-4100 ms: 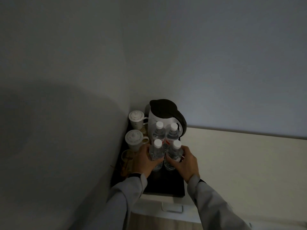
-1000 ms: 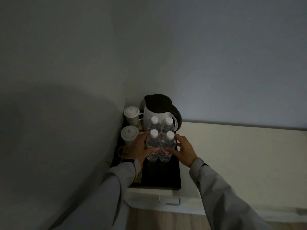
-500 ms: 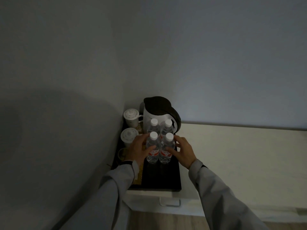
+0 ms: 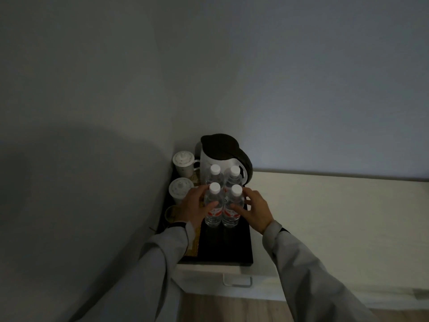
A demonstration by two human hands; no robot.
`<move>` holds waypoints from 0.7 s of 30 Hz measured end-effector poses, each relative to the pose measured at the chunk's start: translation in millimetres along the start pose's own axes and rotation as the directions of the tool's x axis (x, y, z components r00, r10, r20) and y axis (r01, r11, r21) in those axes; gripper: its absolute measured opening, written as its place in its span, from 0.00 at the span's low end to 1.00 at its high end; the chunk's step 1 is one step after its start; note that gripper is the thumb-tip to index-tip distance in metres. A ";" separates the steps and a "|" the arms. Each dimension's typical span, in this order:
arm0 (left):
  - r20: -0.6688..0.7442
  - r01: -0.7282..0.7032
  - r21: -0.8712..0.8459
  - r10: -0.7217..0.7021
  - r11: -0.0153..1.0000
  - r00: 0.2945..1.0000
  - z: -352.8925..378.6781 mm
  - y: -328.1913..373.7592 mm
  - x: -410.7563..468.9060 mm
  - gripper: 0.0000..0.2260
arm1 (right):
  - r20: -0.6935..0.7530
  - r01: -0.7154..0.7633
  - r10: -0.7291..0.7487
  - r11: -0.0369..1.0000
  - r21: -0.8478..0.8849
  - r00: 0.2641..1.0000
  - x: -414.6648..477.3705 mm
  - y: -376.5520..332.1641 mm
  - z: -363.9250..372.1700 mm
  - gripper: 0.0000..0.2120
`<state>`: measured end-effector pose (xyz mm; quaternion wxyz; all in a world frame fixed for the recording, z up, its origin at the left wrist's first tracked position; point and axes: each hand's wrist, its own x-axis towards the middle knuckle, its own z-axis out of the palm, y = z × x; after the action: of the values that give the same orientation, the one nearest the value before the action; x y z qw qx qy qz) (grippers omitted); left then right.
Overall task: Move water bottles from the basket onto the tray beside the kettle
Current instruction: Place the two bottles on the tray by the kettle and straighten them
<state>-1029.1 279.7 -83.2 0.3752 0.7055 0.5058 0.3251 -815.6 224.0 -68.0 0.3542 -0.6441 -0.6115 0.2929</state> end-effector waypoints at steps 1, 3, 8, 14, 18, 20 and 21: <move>0.005 0.000 0.002 0.000 1.000 1.000 -0.8 0.5 -0.1 0.21 | 0.000 0.007 -0.007 1.000 -0.004 1.000 -0.1 0.1 -0.4 0.27; 0.014 -0.003 0.015 0.003 1.000 1.000 -2.4 1.3 0.3 0.21 | -0.003 0.021 -0.021 1.000 -0.013 1.000 -0.5 0.2 -1.3 0.27; 0.010 -0.017 0.024 0.016 1.000 1.000 -5.9 2.8 -1.4 0.22 | -0.014 0.023 -0.023 0.999 -0.023 1.000 -1.3 -1.8 -2.0 0.27; 0.016 -0.006 0.012 0.006 1.000 1.000 -6.0 4.1 -2.0 0.21 | -0.017 0.004 -0.004 1.000 -0.019 1.000 -2.2 -3.1 -0.7 0.25; 0.014 0.008 0.012 -0.008 1.000 1.000 -5.1 4.7 -0.7 0.21 | -0.021 -0.001 0.000 1.000 -0.021 1.000 -2.8 -3.0 0.9 0.24; 0.014 0.006 0.017 -0.006 1.000 1.000 -5.1 4.3 -0.3 0.21 | -0.021 -0.005 0.005 1.000 -0.022 1.000 -2.7 -1.8 1.4 0.24; 0.017 0.007 0.018 -0.007 1.000 1.000 -5.3 4.3 -0.4 0.21 | -0.022 -0.009 0.008 1.000 -0.023 1.000 -2.5 -1.4 1.7 0.24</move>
<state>-1031.6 279.5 -76.8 0.3741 0.7099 0.5080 0.3132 -818.0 221.7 -68.0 0.3522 -0.6538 -0.6082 0.2802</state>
